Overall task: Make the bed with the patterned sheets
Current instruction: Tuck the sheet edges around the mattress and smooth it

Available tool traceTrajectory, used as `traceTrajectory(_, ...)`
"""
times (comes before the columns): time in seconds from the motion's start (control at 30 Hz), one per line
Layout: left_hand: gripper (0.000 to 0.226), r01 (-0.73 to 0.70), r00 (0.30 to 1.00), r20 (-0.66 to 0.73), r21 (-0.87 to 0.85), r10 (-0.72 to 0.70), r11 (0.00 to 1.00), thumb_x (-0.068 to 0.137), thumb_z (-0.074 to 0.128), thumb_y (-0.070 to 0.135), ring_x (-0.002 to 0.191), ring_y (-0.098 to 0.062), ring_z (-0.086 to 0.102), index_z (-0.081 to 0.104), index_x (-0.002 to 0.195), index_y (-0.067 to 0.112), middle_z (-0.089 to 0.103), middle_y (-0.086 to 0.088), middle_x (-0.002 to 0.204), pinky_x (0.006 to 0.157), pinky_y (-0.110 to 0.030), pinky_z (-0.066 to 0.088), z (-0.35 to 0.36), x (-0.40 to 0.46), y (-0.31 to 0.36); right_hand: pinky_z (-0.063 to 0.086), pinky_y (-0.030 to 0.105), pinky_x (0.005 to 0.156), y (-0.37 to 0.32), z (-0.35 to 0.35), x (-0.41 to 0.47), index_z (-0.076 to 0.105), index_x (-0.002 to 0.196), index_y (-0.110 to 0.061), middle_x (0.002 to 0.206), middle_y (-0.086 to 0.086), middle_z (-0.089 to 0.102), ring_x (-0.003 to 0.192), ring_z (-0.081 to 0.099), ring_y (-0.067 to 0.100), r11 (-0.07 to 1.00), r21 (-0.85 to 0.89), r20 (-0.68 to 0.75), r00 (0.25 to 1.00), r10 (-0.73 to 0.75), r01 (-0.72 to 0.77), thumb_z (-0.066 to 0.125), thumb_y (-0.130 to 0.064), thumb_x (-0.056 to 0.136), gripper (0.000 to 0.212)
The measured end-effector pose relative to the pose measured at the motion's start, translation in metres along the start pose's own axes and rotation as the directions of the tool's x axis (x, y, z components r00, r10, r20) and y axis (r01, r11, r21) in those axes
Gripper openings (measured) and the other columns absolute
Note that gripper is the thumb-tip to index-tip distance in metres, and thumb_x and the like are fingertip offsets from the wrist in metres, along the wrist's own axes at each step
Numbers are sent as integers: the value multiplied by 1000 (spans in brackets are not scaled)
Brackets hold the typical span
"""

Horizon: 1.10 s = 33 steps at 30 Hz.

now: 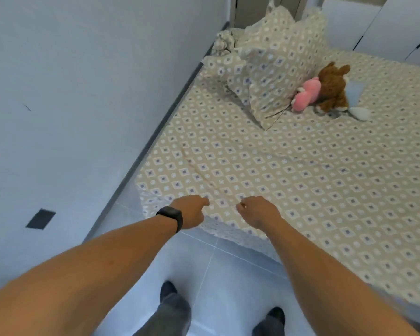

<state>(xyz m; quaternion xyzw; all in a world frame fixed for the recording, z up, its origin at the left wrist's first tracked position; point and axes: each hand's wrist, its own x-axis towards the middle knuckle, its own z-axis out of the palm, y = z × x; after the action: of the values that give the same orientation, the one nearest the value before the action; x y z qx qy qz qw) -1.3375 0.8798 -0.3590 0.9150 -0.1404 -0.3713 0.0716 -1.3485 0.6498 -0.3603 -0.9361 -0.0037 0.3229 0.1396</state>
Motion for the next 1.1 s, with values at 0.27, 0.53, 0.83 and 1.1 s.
traceTrajectory(0.27, 44, -14, 997, 82, 111, 5, 994, 101, 48, 24, 128, -24, 54, 48, 144, 28, 53, -1, 146, 106, -37, 45, -12, 12, -113, 52, 44, 89, -91, 39, 45, 66, 113, -16, 115, 8, 65, 102, 62, 30, 999, 41, 150, 989, -6, 0, 37, -44, 103, 41)
traceTrajectory(0.53, 37, -221, 974, 66, 51, 217, 974, 100, 51, 30, 117, -20, 57, 54, 137, 31, 57, 7, 134, 100, -33, 46, -14, 56, -171, 51, 38, 85, -139, 71, 89, 61, 121, -19, 122, 4, 63, 107, 62, 28, 962, 133, 41, 971, 236, -239, 42, -31, 102, 30)
traceTrajectory(0.83, 39, -371, 915, 279, 293, 292, 881, 101, 48, 29, 111, -18, 58, 49, 140, 33, 51, 7, 140, 96, -31, 48, -7, 89, -288, 46, 38, 97, -228, 136, 85, 55, 137, -27, 140, -1, 56, 125, 55, 23, 826, 346, -2, 880, 474, -444, 43, -38, 102, 38)
traceTrajectory(1.1, 39, -524, 851, 227, 358, 473, 772, 100, 47, 36, 116, -19, 57, 46, 139, 34, 52, 8, 136, 95, -32, 47, 16, 155, -286, 45, 38, 100, -229, 178, 123, 51, 140, -27, 137, -1, 53, 123, 52, 24, 864, 298, -182, 865, 468, -405, 43, -35, 103, 38)
